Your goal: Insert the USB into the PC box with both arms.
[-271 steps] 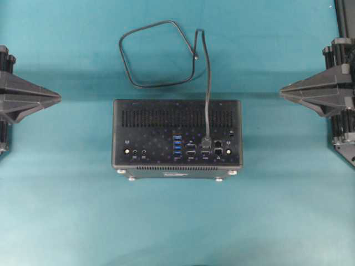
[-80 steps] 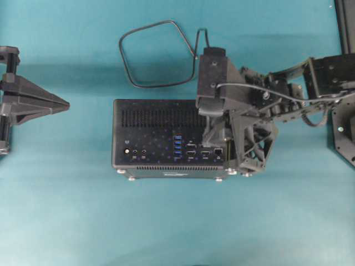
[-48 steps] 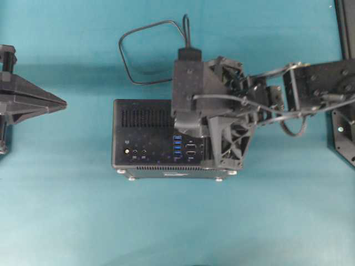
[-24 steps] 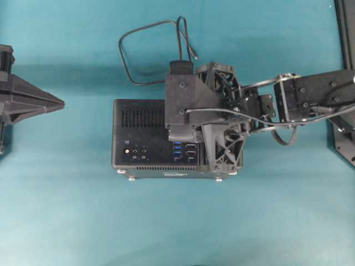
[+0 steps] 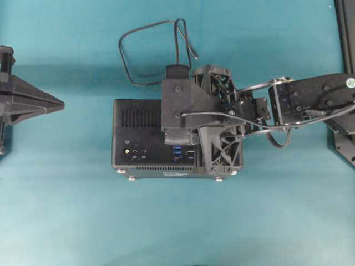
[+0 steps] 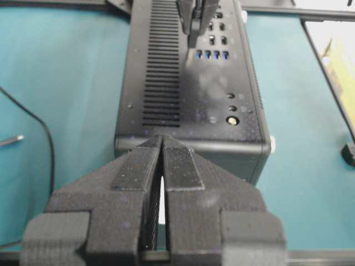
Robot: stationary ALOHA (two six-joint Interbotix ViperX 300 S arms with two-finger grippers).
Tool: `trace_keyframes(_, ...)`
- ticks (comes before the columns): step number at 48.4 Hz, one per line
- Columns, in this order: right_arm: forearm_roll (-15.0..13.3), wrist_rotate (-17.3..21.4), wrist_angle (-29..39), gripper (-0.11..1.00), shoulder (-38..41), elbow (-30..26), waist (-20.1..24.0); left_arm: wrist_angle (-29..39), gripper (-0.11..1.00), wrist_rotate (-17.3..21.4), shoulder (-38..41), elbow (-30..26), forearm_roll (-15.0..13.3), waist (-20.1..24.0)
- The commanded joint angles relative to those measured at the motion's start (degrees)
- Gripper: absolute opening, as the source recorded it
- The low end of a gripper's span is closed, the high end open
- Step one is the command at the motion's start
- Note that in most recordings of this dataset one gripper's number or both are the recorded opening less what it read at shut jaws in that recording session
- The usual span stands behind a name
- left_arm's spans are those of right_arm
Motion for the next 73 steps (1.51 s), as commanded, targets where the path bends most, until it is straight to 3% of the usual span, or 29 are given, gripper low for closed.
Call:
trace_keyframes(1,0.1,0.4,-0.1,0.13,-0.4,-0.3,0.4,-0.3,0.00,-0.1,0.2,-0.6,0.1,0.0)
trace_keyframes(58,0.5,0.6,0.9,0.13,0.4,-0.3,1.8,-0.3,0.00,-0.7,-0.9,0.1,0.1,0.0)
trace_keyframes(73,0.4,0.4,1.0,0.13,0.4,0.4,0.2,-0.3,0.00,-0.7,-1.1,0.1,0.2,0.0)
